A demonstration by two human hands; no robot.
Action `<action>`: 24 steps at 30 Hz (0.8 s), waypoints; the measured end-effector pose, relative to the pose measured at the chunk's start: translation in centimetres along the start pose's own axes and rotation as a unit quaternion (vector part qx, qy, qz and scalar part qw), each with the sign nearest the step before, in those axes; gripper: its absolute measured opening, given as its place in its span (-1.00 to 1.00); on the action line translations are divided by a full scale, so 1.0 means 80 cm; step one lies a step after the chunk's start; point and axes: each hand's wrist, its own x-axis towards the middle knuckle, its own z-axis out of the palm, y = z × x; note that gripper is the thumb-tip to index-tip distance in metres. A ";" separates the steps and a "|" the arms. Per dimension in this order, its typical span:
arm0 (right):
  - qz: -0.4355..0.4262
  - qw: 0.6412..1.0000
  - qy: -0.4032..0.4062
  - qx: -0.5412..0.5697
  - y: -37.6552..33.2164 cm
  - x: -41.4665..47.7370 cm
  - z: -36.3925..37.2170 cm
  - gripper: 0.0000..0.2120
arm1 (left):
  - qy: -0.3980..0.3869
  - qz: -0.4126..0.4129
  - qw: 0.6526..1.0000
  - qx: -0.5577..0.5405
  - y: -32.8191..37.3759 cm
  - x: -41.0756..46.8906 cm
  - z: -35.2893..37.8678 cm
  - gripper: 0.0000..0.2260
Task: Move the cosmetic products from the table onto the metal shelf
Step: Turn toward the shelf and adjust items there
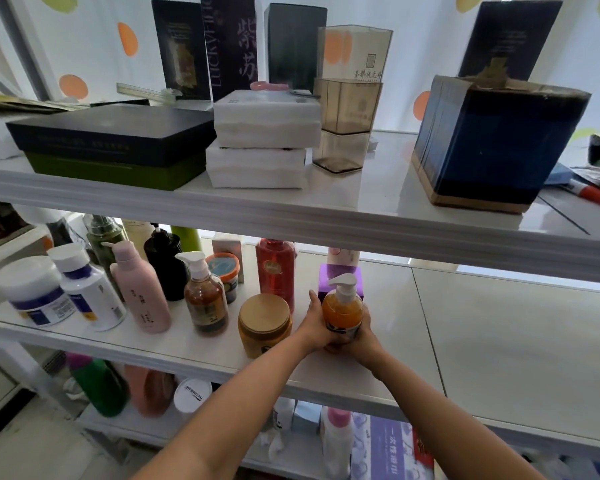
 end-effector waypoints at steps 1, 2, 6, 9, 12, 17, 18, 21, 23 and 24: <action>-0.002 1.000 -0.006 -0.009 -0.002 -0.003 0.000 -0.03 | 0.002 -0.002 1.000 0.002 0.000 -0.001 0.000 0.13; -0.008 1.000 -0.011 -0.011 -0.002 -0.002 -0.001 -0.05 | 0.003 -0.002 1.000 0.005 -0.001 -0.003 0.001 0.13; -0.063 0.993 -0.065 -0.074 -0.002 -0.010 -0.013 0.07 | -0.006 0.003 0.999 0.036 -0.008 -0.014 0.001 0.14; -0.056 0.977 -0.094 -0.183 0.006 -0.016 -0.029 0.23 | -0.025 -0.005 0.995 0.098 -0.015 -0.024 0.000 0.19; -0.038 0.937 -0.142 -0.318 0.017 -0.028 -0.037 0.30 | -0.044 -0.016 0.977 0.207 -0.024 -0.037 0.002 0.18; -0.041 0.900 -0.161 -0.403 0.023 -0.061 -0.034 0.28 | -0.079 -0.020 0.932 0.353 -0.043 -0.067 0.012 0.16; -0.041 0.899 -0.161 -0.406 0.022 -0.070 -0.031 0.27 | -0.079 -0.016 0.925 0.372 -0.048 -0.071 0.014 0.18; -0.041 0.898 -0.152 -0.410 0.022 -0.097 -0.020 0.27 | -0.073 -0.006 0.905 0.418 -0.061 -0.083 0.018 0.16; -0.039 0.896 -0.150 -0.416 0.021 -0.112 -0.011 0.27 | -0.077 0.005 0.896 0.438 -0.067 -0.099 0.018 0.10; -0.036 0.894 -0.154 -0.420 0.019 -0.121 -0.004 0.26 | -0.081 0.013 0.893 0.443 -0.071 -0.109 0.016 0.08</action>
